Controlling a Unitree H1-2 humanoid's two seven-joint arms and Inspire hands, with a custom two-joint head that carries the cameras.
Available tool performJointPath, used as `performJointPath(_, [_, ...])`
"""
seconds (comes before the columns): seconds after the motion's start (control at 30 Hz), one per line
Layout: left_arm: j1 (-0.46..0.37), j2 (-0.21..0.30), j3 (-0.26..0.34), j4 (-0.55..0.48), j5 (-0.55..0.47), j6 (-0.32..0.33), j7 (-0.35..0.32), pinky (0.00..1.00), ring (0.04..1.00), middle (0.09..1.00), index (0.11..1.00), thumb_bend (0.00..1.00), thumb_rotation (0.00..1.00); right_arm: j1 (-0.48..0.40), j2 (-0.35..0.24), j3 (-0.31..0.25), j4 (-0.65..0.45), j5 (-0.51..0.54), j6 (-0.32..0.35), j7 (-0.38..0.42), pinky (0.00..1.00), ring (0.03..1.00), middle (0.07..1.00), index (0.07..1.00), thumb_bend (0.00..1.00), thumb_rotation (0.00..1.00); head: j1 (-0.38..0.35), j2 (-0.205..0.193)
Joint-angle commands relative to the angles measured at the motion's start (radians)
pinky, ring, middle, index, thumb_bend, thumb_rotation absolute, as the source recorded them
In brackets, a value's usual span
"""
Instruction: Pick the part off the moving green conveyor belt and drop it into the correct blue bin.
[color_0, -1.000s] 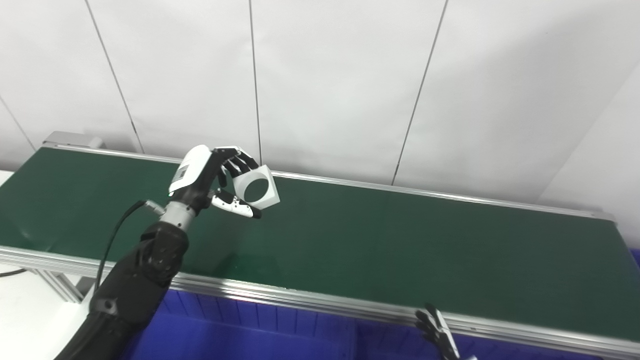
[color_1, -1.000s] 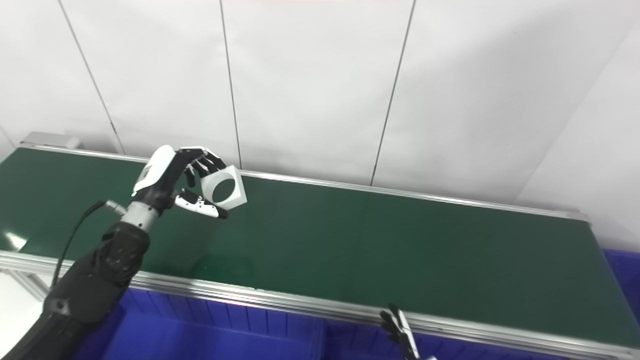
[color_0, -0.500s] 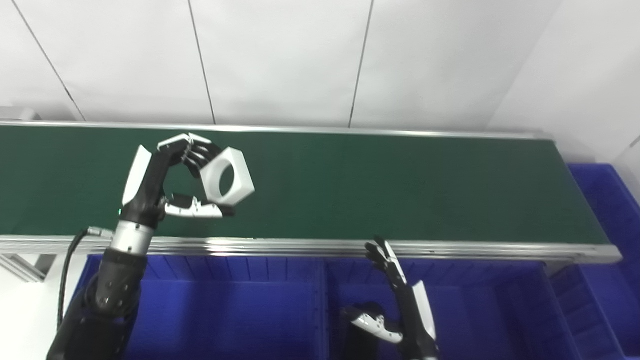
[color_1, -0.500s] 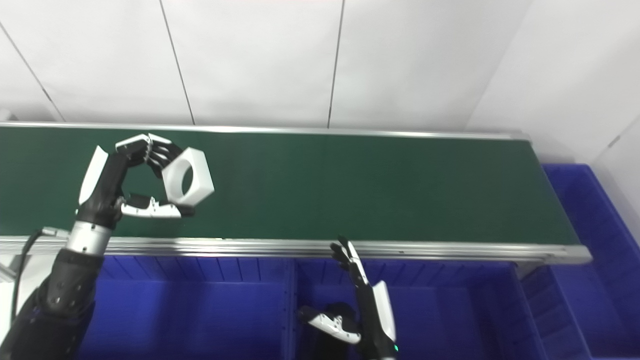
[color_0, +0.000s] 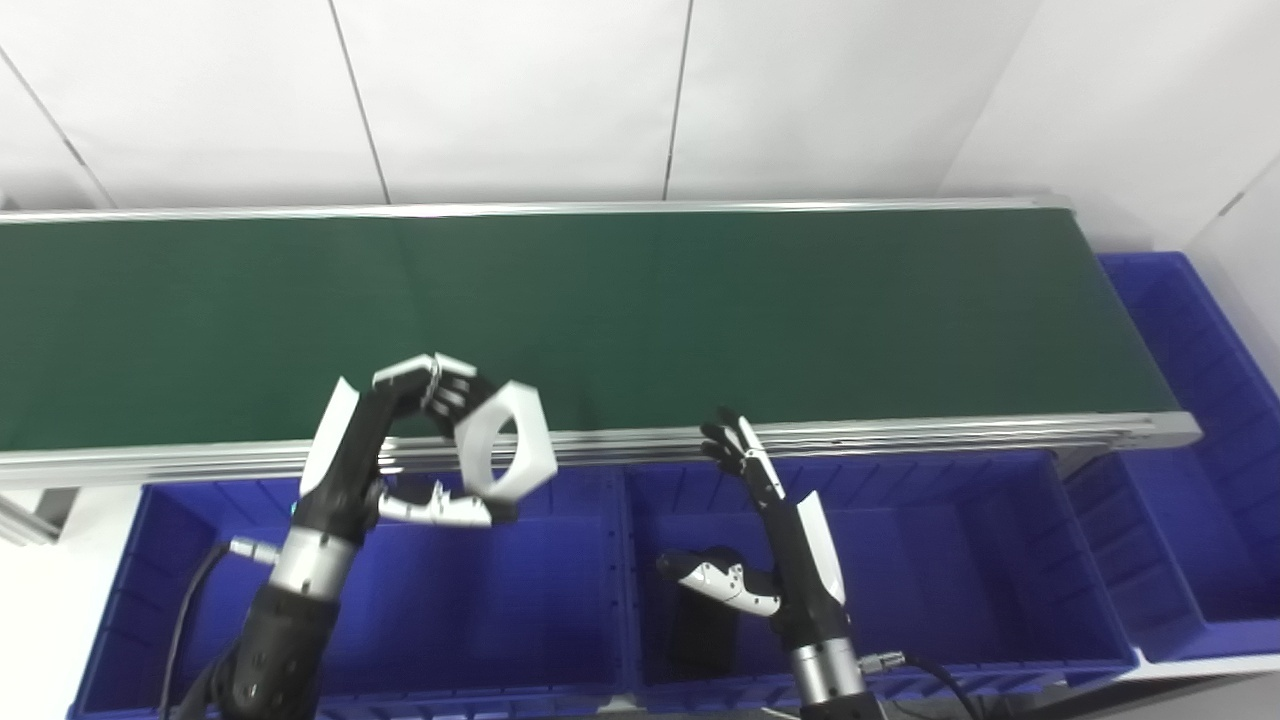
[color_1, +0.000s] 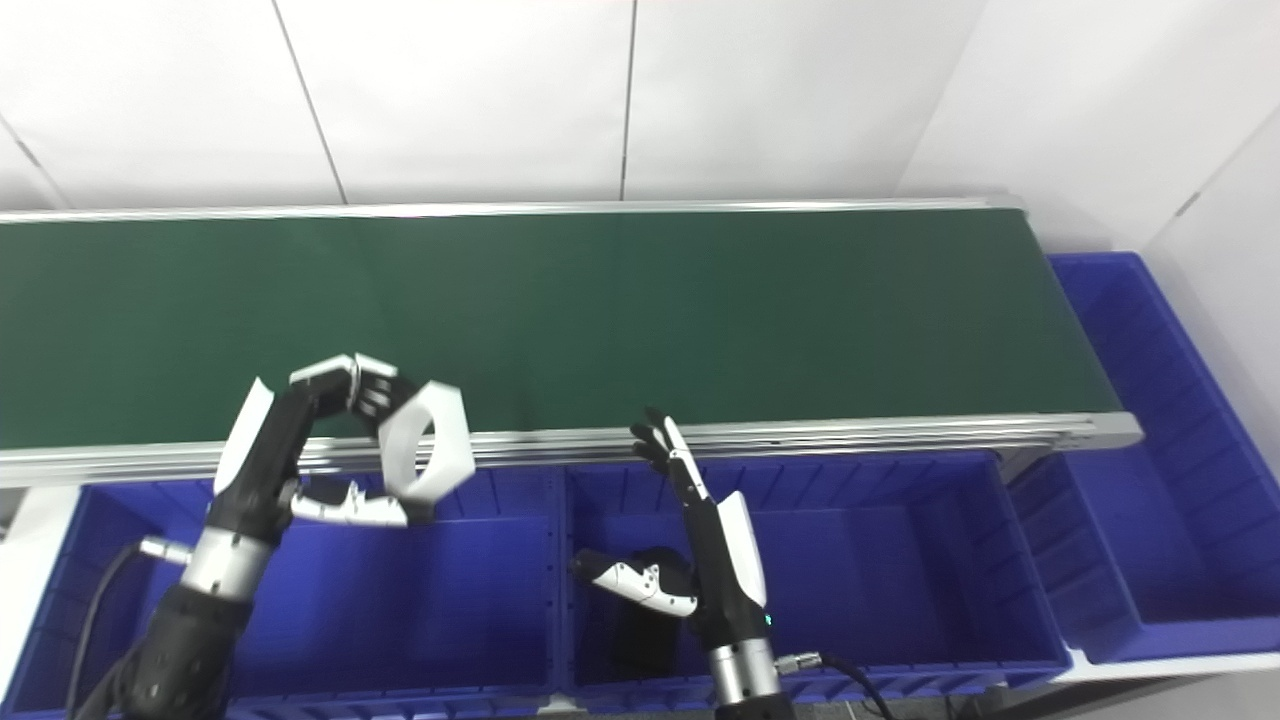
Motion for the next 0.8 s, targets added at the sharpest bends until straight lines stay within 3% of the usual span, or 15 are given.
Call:
performJointPath(0.0, [0.009,0.011,-0.008,-0.021,0.005,-0.035,0.015,0.33,0.389,0.484,0.535,0.49,0.0,-0.004,0.01,-0.012,-0.041,-0.001,-0.051,0.015,0.83,0.848,0.883,0.954,0.82,0.62,0.009,0.001])
performJointPath(0.47, [0.038,0.031,0.0,0.071,0.406,0.028,0.024,0.32,0.364,0.465,0.543,0.49,0.0,0.011,0.008,-0.034,-0.058,0.008,-0.051,0.042,0.81,0.847,0.886,0.954,0.82,0.62,0.026,0.0])
performJointPath(0.6, [0.044,0.029,-0.006,0.053,0.496,0.121,-0.003,0.34,0.372,0.451,0.543,0.49,0.0,0.02,0.011,-0.044,-0.065,0.006,-0.051,0.05,0.82,0.847,0.881,0.953,0.83,0.65,0.036,-0.002])
performJointPath(0.67, [0.045,0.027,-0.015,0.038,0.541,0.191,-0.031,0.34,0.409,0.488,0.504,0.5,0.0,0.024,0.014,-0.05,-0.069,0.007,-0.05,0.057,0.83,0.851,0.878,0.952,0.83,0.65,0.039,-0.002])
performJointPath(0.77, [0.048,0.021,-0.026,0.021,0.601,0.282,-0.05,0.41,0.396,0.476,0.549,0.5,0.0,0.026,0.014,-0.054,-0.071,0.011,-0.051,0.062,0.82,0.85,0.877,0.952,0.83,0.65,0.039,-0.003])
